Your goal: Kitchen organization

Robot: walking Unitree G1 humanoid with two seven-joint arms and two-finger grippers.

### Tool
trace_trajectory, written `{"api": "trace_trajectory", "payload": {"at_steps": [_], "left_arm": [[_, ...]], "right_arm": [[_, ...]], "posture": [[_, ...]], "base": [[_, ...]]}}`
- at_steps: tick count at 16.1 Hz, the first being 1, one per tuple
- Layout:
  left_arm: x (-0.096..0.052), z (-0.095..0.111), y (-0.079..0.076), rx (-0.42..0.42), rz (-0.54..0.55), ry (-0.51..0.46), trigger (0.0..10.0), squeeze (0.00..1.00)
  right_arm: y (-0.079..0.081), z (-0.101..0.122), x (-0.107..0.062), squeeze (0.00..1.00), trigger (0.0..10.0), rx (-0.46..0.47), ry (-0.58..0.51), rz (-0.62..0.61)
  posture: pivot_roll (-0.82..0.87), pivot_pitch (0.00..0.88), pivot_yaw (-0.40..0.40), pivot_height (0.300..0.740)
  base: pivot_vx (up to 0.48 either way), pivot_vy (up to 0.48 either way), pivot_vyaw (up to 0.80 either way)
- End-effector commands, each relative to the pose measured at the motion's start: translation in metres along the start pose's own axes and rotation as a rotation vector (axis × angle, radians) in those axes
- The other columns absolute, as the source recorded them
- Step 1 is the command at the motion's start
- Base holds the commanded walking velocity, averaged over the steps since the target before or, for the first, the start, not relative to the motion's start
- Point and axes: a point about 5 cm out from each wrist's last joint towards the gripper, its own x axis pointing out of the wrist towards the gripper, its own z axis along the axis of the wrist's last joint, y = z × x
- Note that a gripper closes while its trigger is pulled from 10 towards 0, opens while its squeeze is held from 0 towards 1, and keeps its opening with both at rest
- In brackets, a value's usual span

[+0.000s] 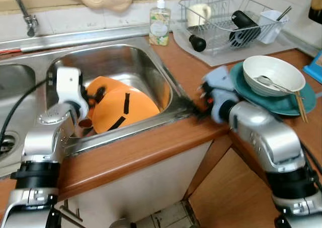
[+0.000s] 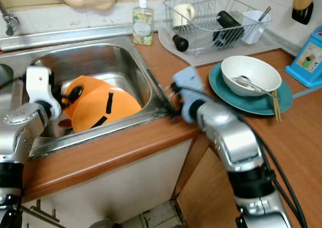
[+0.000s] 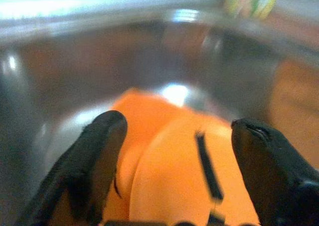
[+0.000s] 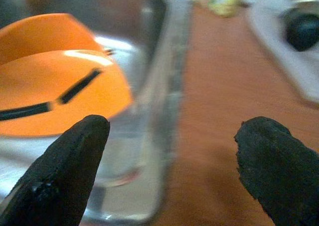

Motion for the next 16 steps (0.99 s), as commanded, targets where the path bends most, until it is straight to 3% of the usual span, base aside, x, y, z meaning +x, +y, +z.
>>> {"api": "trace_trajectory", "payload": {"at_steps": [1,7,8,9,16], "left_arm": [[-0.003,0.006,-0.008,0.014,-0.054,-0.041,10.0,1.0],[-0.036,0.009,-0.039,0.141,-0.25,-0.167,10.0,1.0],[-0.041,0.008,-0.044,0.145,-0.286,-0.175,10.0,0.29],[-0.048,0.007,-0.055,0.161,-0.361,-0.173,10.0,0.0],[-0.064,-0.004,-0.078,0.177,-0.566,-0.117,10.0,0.0]], "right_arm": [[-0.009,0.004,0.0,1.0,10.0,0.014,-0.015,-0.052],[-0.041,-0.004,0.01,1.0,10.0,0.062,0.056,-0.289],[-0.044,-0.005,0.011,0.86,10.0,0.059,0.059,-0.31],[-0.048,-0.006,0.013,0.0,10.0,0.057,0.063,-0.343],[-0.061,-0.011,0.028,0.0,10.0,0.139,0.102,-0.372]], "posture": [[-0.13,0.0,-0.009,0.74],[-0.12,0.0,-0.02,0.74],[-0.12,0.0,-0.021,0.74],[-0.12,0.0,-0.021,0.74],[-0.12,0.0,-0.013,0.74]], "base": [[0.0,0.0,0.0],[0.0,0.0,0.0],[0.0,0.0,0.0],[0.0,0.0,0.0],[0.0,0.0,0.0]]}}
